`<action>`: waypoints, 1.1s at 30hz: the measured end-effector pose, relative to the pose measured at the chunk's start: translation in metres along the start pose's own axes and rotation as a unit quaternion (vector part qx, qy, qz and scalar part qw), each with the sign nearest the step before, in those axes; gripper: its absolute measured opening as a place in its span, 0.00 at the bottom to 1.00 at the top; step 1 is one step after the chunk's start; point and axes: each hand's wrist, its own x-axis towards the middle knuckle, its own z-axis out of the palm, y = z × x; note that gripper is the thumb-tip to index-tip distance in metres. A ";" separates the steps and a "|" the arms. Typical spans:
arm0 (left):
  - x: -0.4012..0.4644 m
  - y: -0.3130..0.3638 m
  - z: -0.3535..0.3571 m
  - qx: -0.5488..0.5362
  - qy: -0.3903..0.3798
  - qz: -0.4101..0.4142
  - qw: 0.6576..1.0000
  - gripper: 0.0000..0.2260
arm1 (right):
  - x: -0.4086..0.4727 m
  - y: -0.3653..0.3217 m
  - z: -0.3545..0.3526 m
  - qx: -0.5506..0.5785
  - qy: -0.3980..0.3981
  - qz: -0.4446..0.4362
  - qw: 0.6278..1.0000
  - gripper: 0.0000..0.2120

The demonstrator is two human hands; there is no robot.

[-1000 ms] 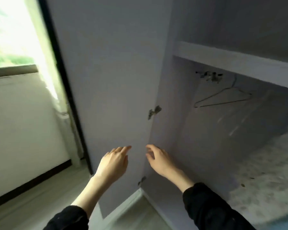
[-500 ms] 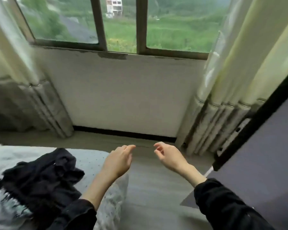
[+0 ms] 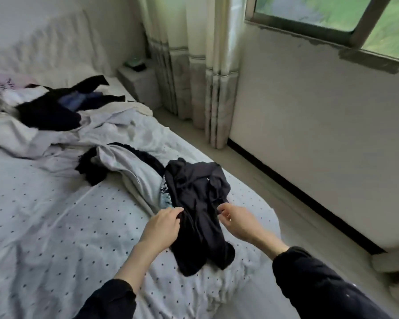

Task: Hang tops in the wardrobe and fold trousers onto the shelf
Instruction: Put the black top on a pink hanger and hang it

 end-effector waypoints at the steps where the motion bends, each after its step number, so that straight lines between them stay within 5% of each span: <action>1: 0.007 -0.015 0.001 -0.002 -0.004 -0.002 1.000 0.18 | 0.016 -0.007 0.009 0.000 -0.010 0.006 1.000 0.16; 11: 0.088 -0.101 0.028 -0.006 -0.044 0.028 0.999 0.21 | 0.141 -0.020 0.076 0.003 -0.066 0.141 0.988 0.18; 17: 0.104 -0.124 0.063 -0.004 -0.047 0.066 0.997 0.25 | 0.178 -0.003 0.112 -0.025 -0.091 0.261 0.961 0.37; 20: 0.108 -0.131 0.075 0.002 -0.077 0.075 0.994 0.25 | 0.178 0.003 0.130 -0.027 -0.090 0.266 0.959 0.14; 22: 0.110 -0.134 0.076 0.000 -0.053 0.074 0.996 0.26 | 0.172 0.004 0.132 -0.021 -0.063 0.251 0.966 0.15; 30: 0.127 -0.116 0.073 -0.037 0.013 0.017 0.999 0.31 | 0.144 0.017 0.097 0.020 -0.009 0.201 0.979 0.22; 33: 0.135 -0.103 0.068 -0.186 0.000 -0.139 0.973 0.36 | 0.123 0.025 0.088 0.043 -0.005 0.193 0.980 0.24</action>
